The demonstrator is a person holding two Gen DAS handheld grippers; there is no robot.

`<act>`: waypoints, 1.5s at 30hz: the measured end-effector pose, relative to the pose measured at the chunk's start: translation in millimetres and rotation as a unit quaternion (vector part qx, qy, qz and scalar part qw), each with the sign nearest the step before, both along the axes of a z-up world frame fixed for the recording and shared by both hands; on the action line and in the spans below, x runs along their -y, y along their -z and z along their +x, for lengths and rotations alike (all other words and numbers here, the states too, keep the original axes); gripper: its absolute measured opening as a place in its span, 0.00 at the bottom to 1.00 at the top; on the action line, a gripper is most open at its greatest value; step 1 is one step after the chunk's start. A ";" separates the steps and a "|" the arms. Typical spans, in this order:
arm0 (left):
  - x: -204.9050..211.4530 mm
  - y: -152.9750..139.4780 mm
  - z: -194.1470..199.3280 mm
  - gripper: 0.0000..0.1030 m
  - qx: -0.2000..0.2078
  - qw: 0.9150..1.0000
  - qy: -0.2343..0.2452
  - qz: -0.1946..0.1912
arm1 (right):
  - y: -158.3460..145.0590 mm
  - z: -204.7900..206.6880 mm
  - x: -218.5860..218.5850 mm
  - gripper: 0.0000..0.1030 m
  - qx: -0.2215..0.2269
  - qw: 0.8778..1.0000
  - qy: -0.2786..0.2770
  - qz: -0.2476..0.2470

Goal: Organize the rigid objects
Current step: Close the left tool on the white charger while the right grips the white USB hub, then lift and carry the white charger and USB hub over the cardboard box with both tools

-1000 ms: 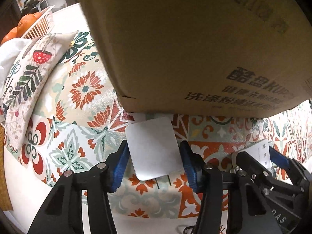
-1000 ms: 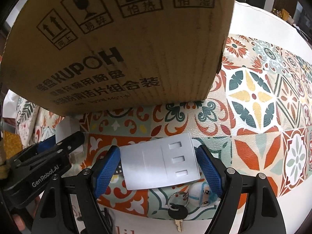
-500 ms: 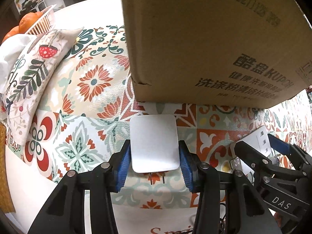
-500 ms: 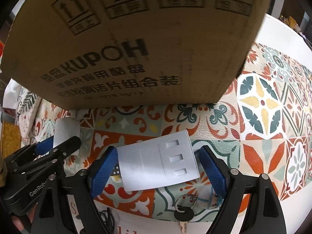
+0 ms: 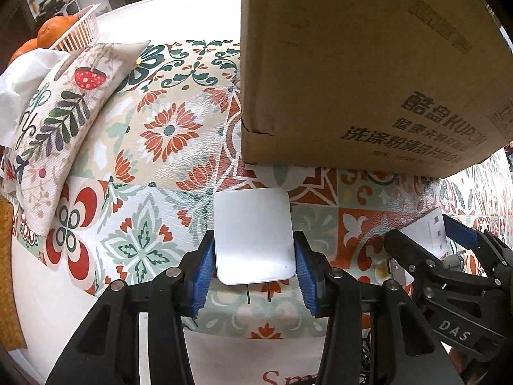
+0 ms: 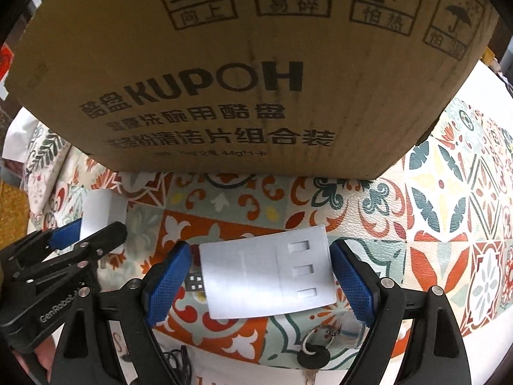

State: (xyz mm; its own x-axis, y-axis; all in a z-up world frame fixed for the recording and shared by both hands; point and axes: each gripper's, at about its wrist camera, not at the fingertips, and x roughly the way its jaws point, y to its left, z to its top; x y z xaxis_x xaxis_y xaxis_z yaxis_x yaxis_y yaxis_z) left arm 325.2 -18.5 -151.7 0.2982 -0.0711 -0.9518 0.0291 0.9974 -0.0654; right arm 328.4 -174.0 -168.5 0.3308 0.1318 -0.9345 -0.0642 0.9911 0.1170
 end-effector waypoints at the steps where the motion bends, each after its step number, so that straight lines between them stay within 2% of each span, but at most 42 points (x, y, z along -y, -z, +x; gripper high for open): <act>1: -0.2 -0.6 -0.2 0.45 0.001 1.000 0.001 0.001 | 0.5 0.7 -0.3 0.85 0.001 1.000 0.001 -0.003; 2: 2.1 -1.5 0.8 0.45 0.002 1.000 0.001 0.002 | 1.5 0.6 -0.6 0.84 0.002 1.000 0.001 -0.005; 4: 6.6 -0.3 4.5 0.45 0.003 1.000 0.003 0.004 | 1.7 -0.1 -3.6 0.77 0.007 1.000 -0.001 -0.013; 11: 17.0 3.6 -3.2 0.44 0.013 1.000 0.016 0.008 | 2.7 -2.9 5.8 0.77 0.016 1.000 0.008 -0.004; 13: 18.3 0.0 -9.4 0.43 0.021 1.000 0.019 0.007 | -3.0 -10.5 19.6 0.77 0.021 1.000 0.011 0.000; 23: 21.8 -22.8 -40.4 0.42 0.063 0.997 0.035 -0.010 | -29.6 -42.4 35.5 0.77 0.055 0.998 0.019 0.008; 35: 11.8 -69.2 -71.1 0.43 0.114 0.992 0.036 -0.030 | -83.4 -60.7 39.3 0.77 0.111 0.994 0.015 0.008; 45: 13.9 -121.1 -87.4 0.43 0.176 0.982 0.047 -0.047 | -130.4 -80.2 32.5 0.77 0.180 0.984 0.013 0.008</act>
State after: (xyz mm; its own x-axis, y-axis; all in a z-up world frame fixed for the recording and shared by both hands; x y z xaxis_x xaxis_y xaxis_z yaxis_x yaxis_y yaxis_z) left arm 237.8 -32.4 -30.6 0.5954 -0.1975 -0.7788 0.1587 0.9791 -0.1270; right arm 248.2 -206.5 -38.1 0.6429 0.1318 -0.7546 -0.0780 0.9912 0.1067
